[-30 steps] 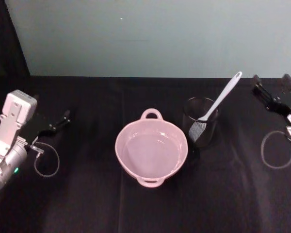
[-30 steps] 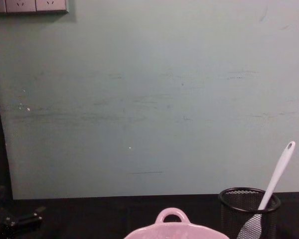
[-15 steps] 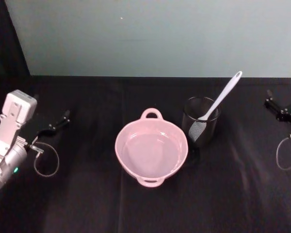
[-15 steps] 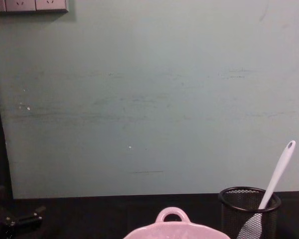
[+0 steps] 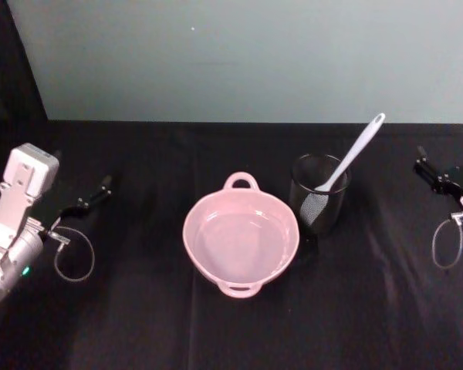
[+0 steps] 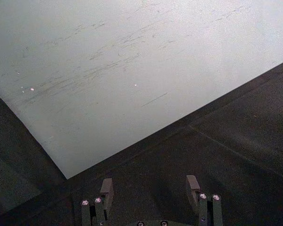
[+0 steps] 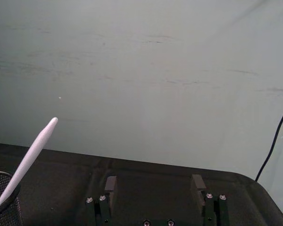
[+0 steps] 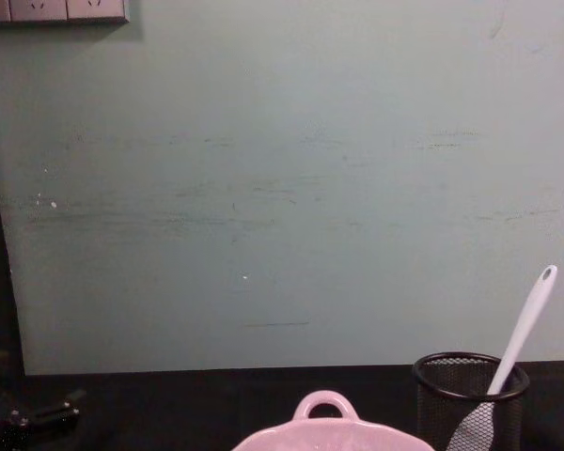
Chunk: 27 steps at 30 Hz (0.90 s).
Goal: Use the one hand to pick up the spoon and stir the clear water in the bowl.
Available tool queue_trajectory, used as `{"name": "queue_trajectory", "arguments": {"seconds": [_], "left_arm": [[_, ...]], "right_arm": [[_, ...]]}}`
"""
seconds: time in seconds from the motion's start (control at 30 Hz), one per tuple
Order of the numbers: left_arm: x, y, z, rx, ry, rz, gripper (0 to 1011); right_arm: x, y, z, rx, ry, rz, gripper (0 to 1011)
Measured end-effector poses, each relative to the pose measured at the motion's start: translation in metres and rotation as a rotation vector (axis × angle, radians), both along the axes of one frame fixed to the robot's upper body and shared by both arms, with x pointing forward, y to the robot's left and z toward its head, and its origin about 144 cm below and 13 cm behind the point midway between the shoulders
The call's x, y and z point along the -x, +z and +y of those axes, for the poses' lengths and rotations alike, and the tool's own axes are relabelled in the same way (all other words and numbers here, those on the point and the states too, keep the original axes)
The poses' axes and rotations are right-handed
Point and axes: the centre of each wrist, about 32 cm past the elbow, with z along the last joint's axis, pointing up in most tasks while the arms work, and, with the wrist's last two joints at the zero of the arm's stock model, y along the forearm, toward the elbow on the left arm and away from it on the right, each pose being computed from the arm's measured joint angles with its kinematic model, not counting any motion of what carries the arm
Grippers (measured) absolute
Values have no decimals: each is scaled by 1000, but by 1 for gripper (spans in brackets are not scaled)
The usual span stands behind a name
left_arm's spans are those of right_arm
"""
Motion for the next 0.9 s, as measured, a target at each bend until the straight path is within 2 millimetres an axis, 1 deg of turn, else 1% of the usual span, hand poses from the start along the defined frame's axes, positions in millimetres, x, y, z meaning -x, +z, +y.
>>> {"name": "queue_trajectory", "arguments": {"seconds": [0.9], "left_arm": [[0, 0, 0, 0, 0, 0, 1011]], "right_arm": [[1, 1, -1, 2, 0, -1, 1002]]}}
